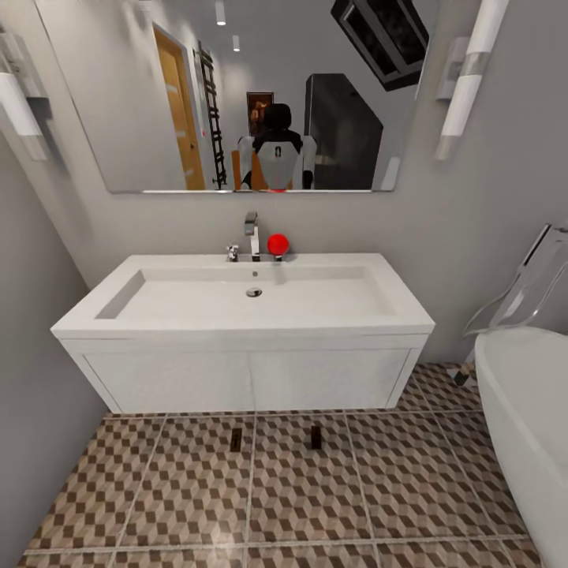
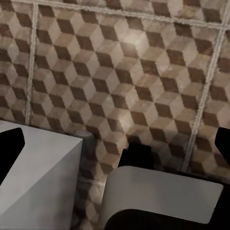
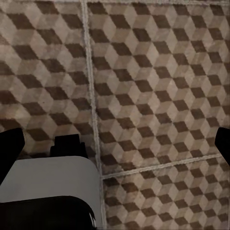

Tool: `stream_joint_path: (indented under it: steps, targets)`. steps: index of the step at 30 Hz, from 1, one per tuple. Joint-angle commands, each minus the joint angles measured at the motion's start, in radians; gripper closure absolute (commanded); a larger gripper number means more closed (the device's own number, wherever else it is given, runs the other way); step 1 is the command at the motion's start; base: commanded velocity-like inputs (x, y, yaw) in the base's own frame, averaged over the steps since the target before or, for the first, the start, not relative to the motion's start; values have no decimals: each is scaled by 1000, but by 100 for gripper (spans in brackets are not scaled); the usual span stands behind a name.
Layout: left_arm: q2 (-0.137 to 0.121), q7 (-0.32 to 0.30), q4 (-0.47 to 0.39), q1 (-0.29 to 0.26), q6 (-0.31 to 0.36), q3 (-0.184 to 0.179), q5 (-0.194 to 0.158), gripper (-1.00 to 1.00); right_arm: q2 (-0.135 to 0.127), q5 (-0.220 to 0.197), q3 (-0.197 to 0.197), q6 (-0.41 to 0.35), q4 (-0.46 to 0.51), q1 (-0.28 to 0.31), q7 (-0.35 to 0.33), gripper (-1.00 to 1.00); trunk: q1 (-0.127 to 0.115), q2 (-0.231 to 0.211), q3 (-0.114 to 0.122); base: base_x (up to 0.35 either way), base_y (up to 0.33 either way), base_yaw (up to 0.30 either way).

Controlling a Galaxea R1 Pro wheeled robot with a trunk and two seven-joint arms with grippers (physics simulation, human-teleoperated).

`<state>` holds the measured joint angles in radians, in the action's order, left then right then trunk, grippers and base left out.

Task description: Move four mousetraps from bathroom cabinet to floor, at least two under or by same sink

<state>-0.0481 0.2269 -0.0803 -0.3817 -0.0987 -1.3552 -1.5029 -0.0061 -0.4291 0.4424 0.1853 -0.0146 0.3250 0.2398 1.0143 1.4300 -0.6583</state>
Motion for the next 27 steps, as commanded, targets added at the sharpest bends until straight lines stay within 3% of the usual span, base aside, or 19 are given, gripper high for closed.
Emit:
stream_joint_path:
  steps: [1, 6, 12, 23, 27]
  targets:
    - [-1, 8, -4, 0, -3, -9, -8, -100, 1, -9, 8, 4, -2, 0, 1, -100, -4, -7, 2, 0, 0, 0]
    - [-1, 8, -5, 0, -3, -9, -6, -100, 7, -10, 7, 2, -1, -6, 0, -100, -23, -42, 18, 0, 0, 0]
    - [2, 8, -7, 0, -3, -9, -6, -100, 43, -10, 7, 3, -6, -22, 0, -100, -46, -84, 37, 0, 0, 0]
    - [2, 8, -7, 1, -3, -7, -6, -100, 56, -9, 7, 1, -13, -36, 1, -100, -88, -161, 71, 0, 0, -18]
    - [0, 8, -6, 1, -3, -7, -6, -100, 55, -9, 7, 1, -13, -36, 1, -100, -88, -161, 71, 0, 0, -169]
